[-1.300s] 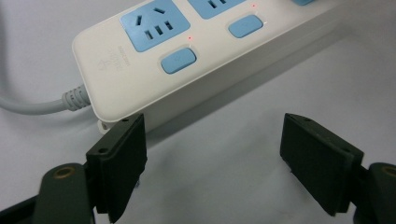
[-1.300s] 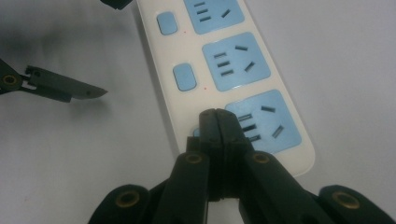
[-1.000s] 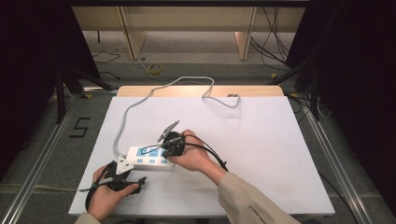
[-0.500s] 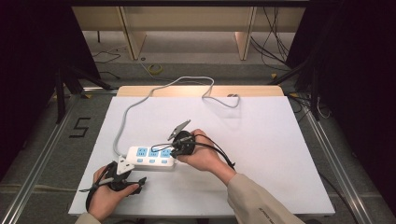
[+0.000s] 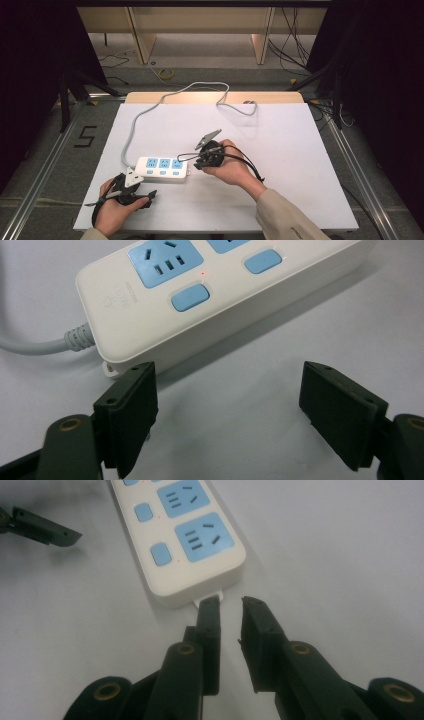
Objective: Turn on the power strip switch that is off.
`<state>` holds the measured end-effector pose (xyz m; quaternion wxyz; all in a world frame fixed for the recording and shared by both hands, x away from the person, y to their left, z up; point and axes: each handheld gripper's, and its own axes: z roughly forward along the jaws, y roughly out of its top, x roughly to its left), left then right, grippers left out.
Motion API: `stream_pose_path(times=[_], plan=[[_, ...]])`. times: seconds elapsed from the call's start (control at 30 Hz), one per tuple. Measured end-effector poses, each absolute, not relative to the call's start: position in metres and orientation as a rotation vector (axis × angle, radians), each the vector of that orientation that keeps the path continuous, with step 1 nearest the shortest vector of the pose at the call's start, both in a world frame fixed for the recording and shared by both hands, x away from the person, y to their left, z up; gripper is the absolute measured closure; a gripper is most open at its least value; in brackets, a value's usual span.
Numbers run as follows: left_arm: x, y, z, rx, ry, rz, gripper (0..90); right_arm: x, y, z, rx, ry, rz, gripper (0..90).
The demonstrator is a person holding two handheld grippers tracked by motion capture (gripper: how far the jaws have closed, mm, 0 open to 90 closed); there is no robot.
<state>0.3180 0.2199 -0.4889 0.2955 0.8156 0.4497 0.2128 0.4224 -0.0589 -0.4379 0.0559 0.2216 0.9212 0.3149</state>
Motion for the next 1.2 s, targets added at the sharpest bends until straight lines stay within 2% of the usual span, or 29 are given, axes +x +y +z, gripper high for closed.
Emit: stream_pose_path(times=[0.63, 1.2], plan=[[0.318, 0.218, -0.49, 2.169, 1.201, 0.558, 23.2, 0.413, -0.144, -0.451, 0.866, 2.716, 0.941, 66.9], [0.318, 0.218, -0.491, 2.169, 1.205, 0.546, 23.1, 0.386, -0.214, -0.462, 0.973, 2.632, 0.944, 53.1]])
